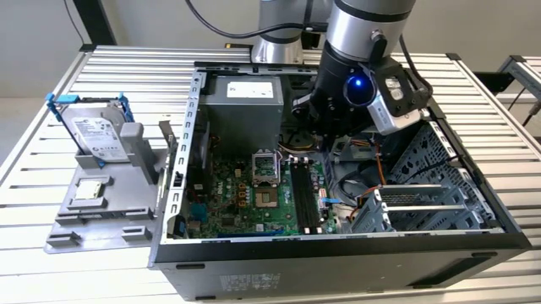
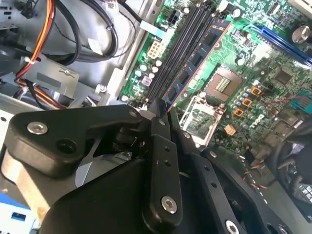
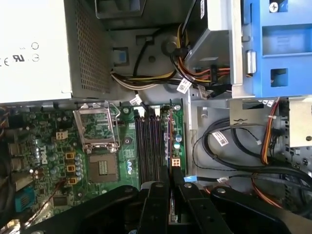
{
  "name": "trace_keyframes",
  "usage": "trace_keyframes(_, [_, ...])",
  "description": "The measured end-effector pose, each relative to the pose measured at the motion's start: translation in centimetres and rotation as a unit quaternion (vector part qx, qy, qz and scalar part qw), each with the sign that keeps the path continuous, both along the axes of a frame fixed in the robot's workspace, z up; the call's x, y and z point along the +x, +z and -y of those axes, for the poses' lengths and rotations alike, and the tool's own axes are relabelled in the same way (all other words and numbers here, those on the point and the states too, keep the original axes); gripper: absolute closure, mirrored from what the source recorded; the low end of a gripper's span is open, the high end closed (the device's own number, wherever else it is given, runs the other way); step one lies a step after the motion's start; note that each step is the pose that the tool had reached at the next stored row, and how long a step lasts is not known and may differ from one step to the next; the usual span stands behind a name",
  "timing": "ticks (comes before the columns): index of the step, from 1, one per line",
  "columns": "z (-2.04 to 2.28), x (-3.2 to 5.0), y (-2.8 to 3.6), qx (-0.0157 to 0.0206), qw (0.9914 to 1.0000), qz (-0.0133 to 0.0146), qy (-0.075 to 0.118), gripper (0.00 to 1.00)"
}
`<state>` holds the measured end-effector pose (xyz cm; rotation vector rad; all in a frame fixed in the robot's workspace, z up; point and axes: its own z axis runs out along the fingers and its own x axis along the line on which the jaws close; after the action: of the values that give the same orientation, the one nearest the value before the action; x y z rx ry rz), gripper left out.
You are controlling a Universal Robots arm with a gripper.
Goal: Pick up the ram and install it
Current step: 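Insert the ram into the slot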
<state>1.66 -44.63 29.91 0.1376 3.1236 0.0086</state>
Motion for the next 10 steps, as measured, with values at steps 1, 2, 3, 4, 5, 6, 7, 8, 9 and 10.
trace_keyframes(1, [0.03,0.02,-0.19,0.0000,1.00000,0.0000,0.000,1.00])
trace_keyframes(2, [0.06,0.05,-0.36,0.0000,1.00000,0.0000,0.000,1.00])
trace_keyframes(3, [0.08,0.08,-0.55,-0.0001,1.00000,0.0000,0.001,1.00])
trace_keyframes(4, [0.10,0.11,-0.71,-0.0001,1.00000,0.0000,0.001,1.00])
trace_keyframes(5, [0.12,0.12,-0.91,-0.0001,1.00000,0.0000,0.001,1.00])
trace_keyframes(6, [0.13,0.12,-1.09,0.0000,1.00000,0.0000,0.001,1.00])
trace_keyframes(7, [0.13,0.12,-1.27,0.0000,1.00000,0.0000,0.001,1.00])
trace_keyframes(8, [0.14,0.13,-1.45,-0.0001,1.00000,0.0000,0.001,1.00])
trace_keyframes(9, [0.15,0.13,-1.64,0.0000,1.00000,0.0000,0.001,1.00])
trace_keyframes(10, [0.15,0.13,-1.81,-0.0001,1.00000,0.0000,0.001,1.00])
